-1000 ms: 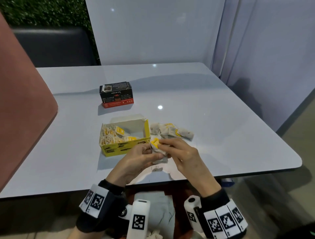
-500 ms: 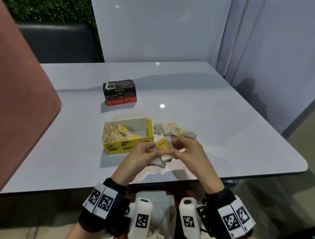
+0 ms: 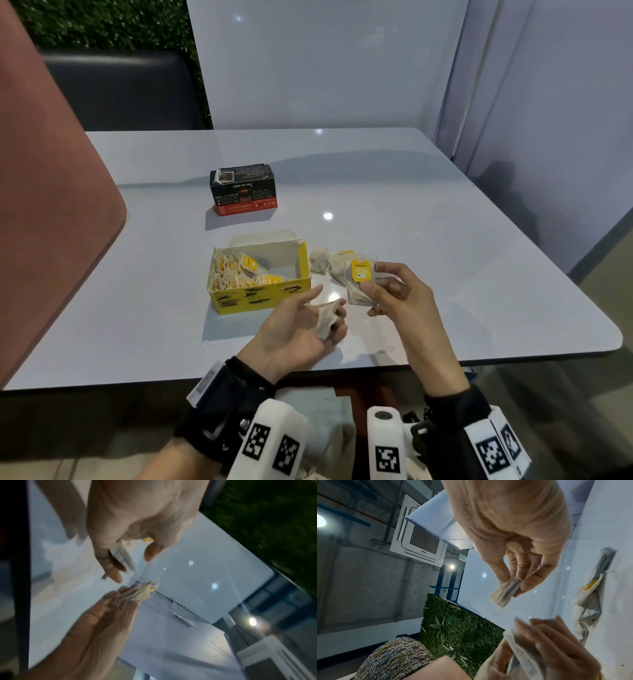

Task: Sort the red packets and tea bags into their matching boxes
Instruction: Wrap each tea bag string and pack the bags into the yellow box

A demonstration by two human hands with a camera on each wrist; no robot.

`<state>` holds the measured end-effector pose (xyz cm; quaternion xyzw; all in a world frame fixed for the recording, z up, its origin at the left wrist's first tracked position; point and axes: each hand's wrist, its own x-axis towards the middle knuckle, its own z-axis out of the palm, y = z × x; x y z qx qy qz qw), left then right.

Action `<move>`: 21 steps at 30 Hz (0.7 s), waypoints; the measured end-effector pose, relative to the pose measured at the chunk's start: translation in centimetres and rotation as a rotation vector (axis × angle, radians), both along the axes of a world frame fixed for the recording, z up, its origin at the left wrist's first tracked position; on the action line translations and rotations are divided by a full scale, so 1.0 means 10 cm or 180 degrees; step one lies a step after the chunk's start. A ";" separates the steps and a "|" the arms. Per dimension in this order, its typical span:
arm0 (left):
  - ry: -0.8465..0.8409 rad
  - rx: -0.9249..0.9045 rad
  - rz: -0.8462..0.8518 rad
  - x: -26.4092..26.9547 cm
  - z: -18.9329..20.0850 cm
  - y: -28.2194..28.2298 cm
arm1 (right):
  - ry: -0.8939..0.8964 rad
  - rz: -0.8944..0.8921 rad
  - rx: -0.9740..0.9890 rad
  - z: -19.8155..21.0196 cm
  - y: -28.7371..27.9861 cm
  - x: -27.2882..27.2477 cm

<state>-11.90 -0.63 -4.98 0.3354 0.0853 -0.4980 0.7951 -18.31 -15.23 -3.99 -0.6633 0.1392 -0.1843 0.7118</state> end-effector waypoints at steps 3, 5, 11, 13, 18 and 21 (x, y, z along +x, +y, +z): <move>0.0379 -0.0309 -0.0104 0.00 -0.02 -0.04 | -0.0019 0.0027 0.0020 0.04 -0.01 -0.02; 0.0449 -0.0508 -0.0088 -0.02 -0.01 -0.07 | -0.0032 0.0060 0.0018 0.06 -0.01 -0.04; 0.0522 -0.0543 0.0408 -0.06 0.00 -0.15 | -0.0032 0.0114 -0.0115 0.07 0.00 -0.06; 0.0613 -0.0517 0.0482 -0.08 -0.01 -0.14 | -0.0044 0.0072 -0.0116 0.07 -0.01 -0.07; 0.0150 -0.0542 0.0312 -0.09 -0.02 -0.12 | 0.0016 0.0038 -0.0150 0.08 -0.05 -0.09; -0.0240 -0.0618 0.0439 -0.14 0.00 -0.19 | 0.0180 0.0211 -0.0120 0.05 0.05 -0.08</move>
